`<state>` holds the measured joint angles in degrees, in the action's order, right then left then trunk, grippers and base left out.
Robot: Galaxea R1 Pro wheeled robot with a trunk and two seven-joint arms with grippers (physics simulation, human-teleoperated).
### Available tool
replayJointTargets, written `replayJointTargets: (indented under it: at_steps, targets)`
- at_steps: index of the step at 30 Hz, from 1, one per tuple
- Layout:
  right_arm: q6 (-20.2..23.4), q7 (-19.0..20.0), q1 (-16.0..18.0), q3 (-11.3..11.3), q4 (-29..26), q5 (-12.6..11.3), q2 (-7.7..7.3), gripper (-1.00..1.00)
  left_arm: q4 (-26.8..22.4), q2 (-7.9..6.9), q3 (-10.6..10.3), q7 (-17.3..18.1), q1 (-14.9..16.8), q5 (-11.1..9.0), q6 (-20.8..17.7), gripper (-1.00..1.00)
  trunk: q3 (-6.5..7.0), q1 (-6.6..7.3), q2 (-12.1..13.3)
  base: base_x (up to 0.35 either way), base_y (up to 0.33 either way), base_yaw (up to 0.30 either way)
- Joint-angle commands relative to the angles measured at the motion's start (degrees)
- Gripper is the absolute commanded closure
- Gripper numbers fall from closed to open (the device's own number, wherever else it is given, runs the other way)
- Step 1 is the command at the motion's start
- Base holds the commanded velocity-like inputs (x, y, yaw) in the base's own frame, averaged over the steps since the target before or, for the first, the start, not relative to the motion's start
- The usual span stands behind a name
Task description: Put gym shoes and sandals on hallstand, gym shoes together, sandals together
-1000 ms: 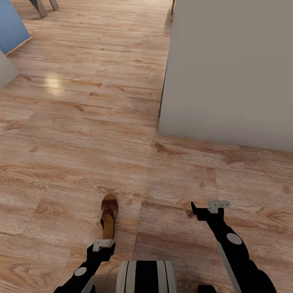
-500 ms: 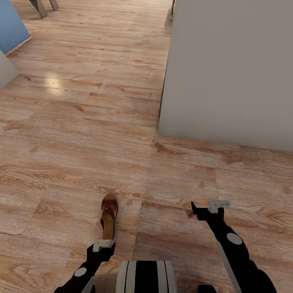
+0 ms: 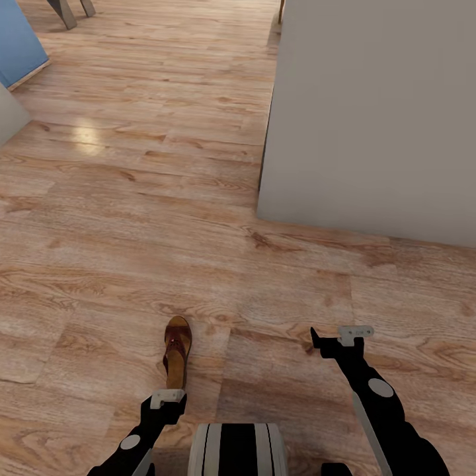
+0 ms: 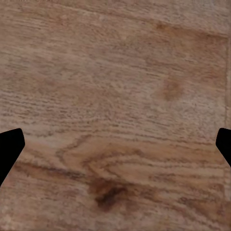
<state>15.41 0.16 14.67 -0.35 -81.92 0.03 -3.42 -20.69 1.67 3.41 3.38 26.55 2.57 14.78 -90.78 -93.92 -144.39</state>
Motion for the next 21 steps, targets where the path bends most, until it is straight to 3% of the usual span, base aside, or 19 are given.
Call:
replayJointTargets:
  at_steps: [1, 12, 21]
  targets:
    - [0.3, 0.0, 0.0, 0.0, -0.1, 0.0, -0.01, -1.0, 0.0, 0.04, 0.4, 0.3, 0.0, 0.3, 0.2, -1.0, -0.03, 0.01, 0.0, 0.015, 0.0, 0.0]
    - [0.3, 0.0, 0.0, 0.0, -0.1, 0.1, -0.01, -1.0, 0.0, 0.08, 0.3, 0.3, 0.1, 0.2, 0.2, -1.0, -0.03, 0.01, 0.0, 0.012, 0.0, 0.0]
    - [0.3, 0.0, 0.0, 0.0, -0.1, 0.1, -0.01, -1.0, 0.0, 0.08, 0.3, 0.3, 0.1, 0.2, 0.2, -1.0, -0.03, 0.01, 0.0, 0.105, 0.0, 0.0]
